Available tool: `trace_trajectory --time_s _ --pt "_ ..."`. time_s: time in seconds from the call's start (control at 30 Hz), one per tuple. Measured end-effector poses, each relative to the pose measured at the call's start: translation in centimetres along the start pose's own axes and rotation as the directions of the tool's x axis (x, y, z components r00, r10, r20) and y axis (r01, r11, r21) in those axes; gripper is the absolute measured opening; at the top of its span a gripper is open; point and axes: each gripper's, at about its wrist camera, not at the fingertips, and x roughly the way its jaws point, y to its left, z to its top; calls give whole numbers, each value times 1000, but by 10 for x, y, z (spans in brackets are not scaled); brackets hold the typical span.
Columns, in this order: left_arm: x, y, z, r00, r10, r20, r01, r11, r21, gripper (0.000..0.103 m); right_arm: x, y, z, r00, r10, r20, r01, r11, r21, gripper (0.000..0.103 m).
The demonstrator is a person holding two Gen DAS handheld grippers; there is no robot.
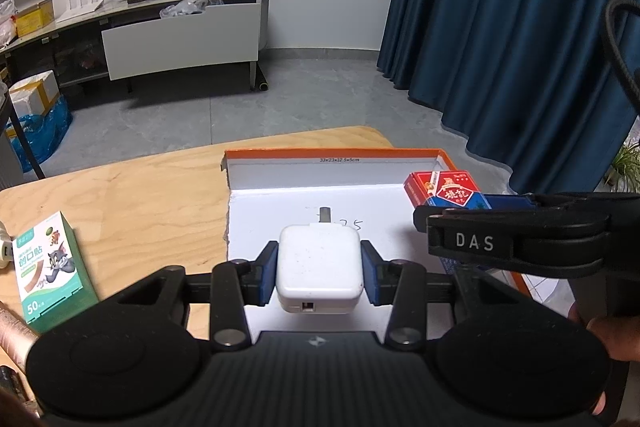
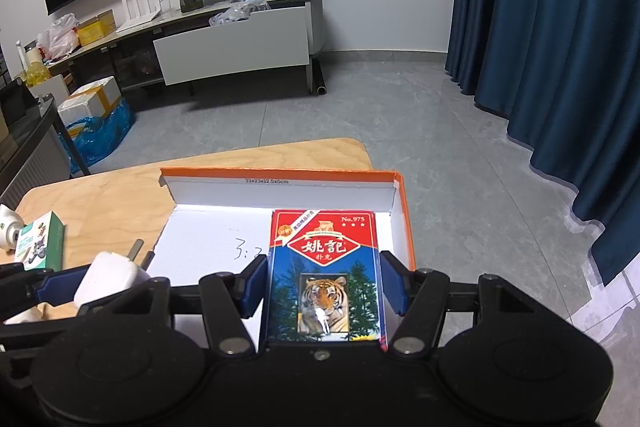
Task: Organize rigid objects
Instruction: 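Lower the charger cube into the white box with left tool while right tool lowers the card box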
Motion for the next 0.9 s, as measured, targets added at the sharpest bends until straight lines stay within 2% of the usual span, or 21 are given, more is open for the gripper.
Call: trace_trajectory --time_s 0.9 --pt "24 4 5 1000 -7 -16 7 1000 -11 43 28 -1 8 1000 -8 -25 9 1000 6 71"
